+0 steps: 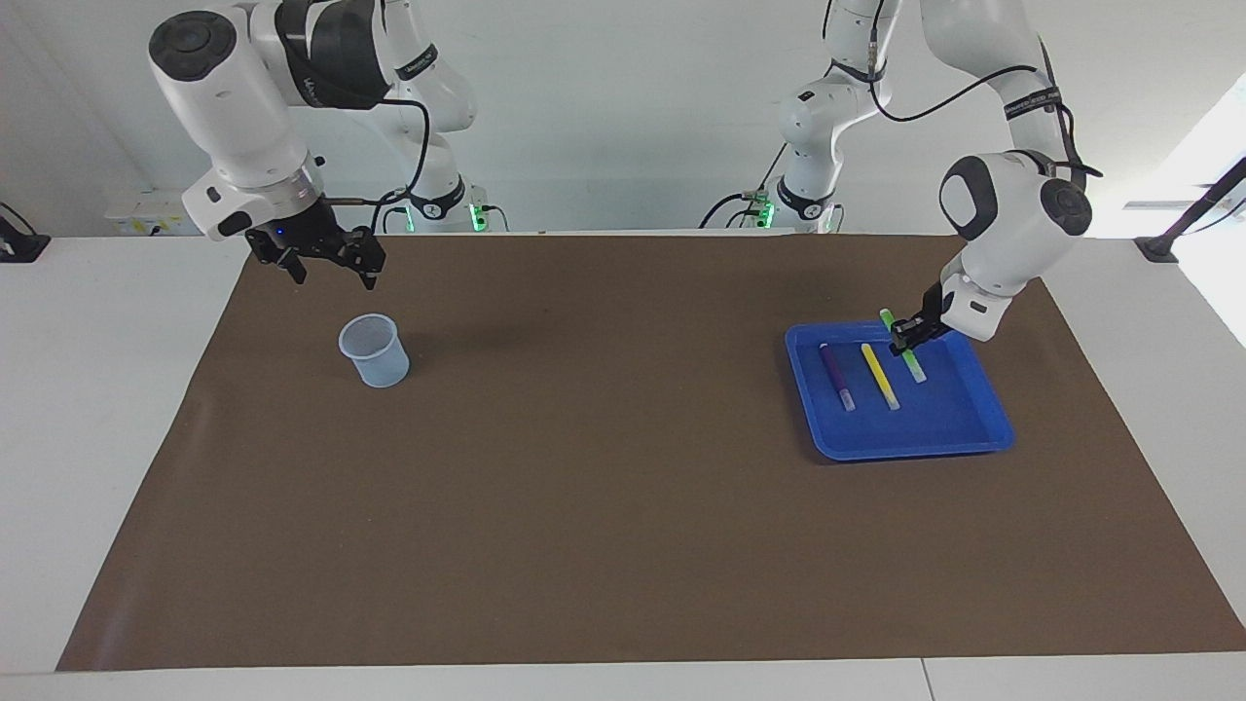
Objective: Right arm passes pens to left for tray arrangement
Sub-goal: 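Lower the green pen into the tray with the left gripper while the right gripper withdraws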
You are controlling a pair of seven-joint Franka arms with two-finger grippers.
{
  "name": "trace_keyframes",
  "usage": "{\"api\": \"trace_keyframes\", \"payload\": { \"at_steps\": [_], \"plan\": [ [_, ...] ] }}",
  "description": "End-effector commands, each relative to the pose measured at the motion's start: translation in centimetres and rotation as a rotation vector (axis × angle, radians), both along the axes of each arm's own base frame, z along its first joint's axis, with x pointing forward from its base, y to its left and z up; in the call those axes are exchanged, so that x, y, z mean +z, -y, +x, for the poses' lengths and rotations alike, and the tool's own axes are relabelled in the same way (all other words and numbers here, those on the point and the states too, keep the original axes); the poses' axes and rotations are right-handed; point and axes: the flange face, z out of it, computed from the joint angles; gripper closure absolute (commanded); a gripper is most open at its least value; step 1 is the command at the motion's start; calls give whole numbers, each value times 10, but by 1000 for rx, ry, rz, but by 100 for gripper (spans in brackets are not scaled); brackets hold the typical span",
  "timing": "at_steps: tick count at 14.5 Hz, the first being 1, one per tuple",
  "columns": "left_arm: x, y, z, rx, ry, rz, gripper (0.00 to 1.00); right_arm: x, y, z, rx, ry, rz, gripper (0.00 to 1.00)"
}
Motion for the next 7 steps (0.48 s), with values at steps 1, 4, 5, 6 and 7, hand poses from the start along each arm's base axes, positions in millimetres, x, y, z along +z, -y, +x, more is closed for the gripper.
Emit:
{"api": "trace_keyframes", "payload": {
  "at_steps": [1, 4, 5, 6, 7],
  "plan": [
    [-15, -19, 11, -91, 28, 40, 100, -1, 4, 5, 28, -21, 2, 0],
    [-33, -42, 15, -120, 49, 41, 100, -17, 18, 6, 6, -70, 8, 0],
    [-38, -42, 15, -118, 49, 37, 100, -17, 19, 6, 3, -67, 8, 0],
    [-41, -43, 17, -115, 55, 34, 100, -17, 19, 6, 3, -68, 8, 0],
    [-43, -45, 18, -114, 65, 35, 100, -18, 18, 6, 3, -71, 7, 0]
  ]
}}
